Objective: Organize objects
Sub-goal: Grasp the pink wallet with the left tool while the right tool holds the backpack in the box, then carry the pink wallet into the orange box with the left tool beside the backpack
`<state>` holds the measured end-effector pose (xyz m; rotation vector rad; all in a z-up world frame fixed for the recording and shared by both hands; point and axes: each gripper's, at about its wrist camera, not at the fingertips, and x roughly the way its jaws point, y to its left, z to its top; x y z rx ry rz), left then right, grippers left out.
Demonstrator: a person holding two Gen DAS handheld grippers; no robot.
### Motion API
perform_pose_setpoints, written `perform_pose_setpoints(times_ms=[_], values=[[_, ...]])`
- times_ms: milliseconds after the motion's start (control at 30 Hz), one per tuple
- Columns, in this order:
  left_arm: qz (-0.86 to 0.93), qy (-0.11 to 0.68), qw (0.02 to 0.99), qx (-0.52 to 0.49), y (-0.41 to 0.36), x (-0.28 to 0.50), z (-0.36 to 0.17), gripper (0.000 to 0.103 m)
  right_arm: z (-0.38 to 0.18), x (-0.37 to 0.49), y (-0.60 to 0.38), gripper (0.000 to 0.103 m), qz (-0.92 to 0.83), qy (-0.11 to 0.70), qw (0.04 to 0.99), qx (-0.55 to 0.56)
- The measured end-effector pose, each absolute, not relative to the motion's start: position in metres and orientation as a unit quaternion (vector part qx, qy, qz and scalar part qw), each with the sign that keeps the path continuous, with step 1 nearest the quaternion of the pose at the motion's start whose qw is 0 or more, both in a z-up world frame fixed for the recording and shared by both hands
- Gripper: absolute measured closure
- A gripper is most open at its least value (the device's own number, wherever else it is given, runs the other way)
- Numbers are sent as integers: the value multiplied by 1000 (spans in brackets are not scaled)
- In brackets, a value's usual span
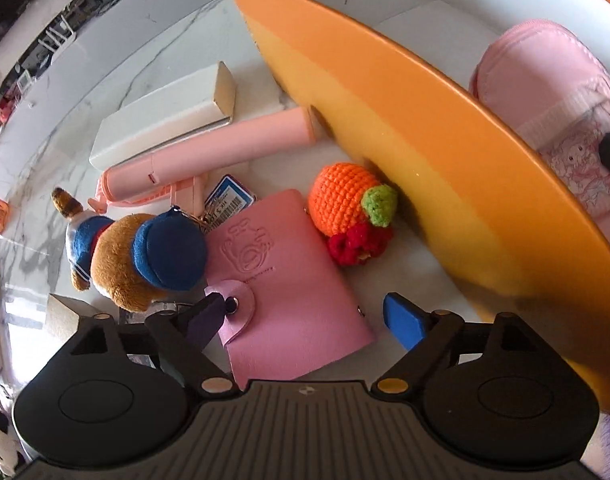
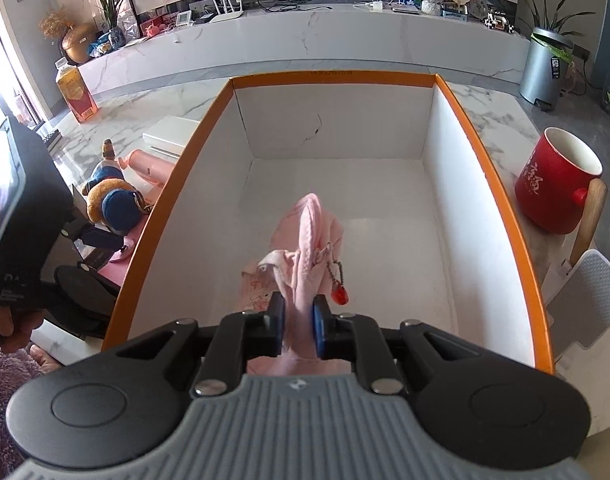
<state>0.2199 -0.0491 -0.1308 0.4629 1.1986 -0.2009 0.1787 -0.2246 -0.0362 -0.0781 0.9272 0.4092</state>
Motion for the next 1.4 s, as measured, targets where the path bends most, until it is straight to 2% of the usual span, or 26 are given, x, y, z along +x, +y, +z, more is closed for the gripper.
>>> perform_pose_setpoints(times_ms=[67, 133, 267, 333, 367, 400, 533, 633, 767, 933, 1233, 1400], values=[[-102, 563, 794, 206, -44, 222, -131, 1, -38, 179, -224, 87, 197, 445, 873, -35], [-102, 563, 794, 205, -40, 223, -129, 9, -39, 180, -224, 87, 197, 446, 873, -34], [-115, 563, 798, 181, -31, 219, -122, 15, -41, 180, -225, 87, 198, 448, 871, -33], [-124, 563, 805, 143, -21, 218, -113, 34, -42, 179, -225, 87, 198, 448, 871, -34], [-132, 559, 809, 123, -19, 216, -104, 50, -42, 179, -225, 87, 197, 448, 871, -34], [-137, 556, 813, 106, -15, 215, -97, 60, -42, 179, -225, 87, 196, 448, 872, -34], [-134, 549, 824, 44, 4, 214, -82, 75, -39, 177, -223, 87, 197, 446, 873, -35], [-133, 533, 836, 8, 17, 209, -66, 82, -34, 174, -220, 87, 200, 440, 874, -40], [-127, 537, 833, -43, 40, 206, -59, 84, -30, 171, -218, 87, 202, 436, 876, -45], [-123, 536, 835, -27, 47, 204, -58, 85, -30, 172, -212, 87, 203, 436, 875, -50], [-108, 525, 843, 44, 49, 207, -52, 84, -30, 174, -206, 87, 209, 440, 872, -48], [-98, 510, 844, 134, 32, 211, -53, 82, -26, 177, -195, 87, 227, 436, 869, -46]])
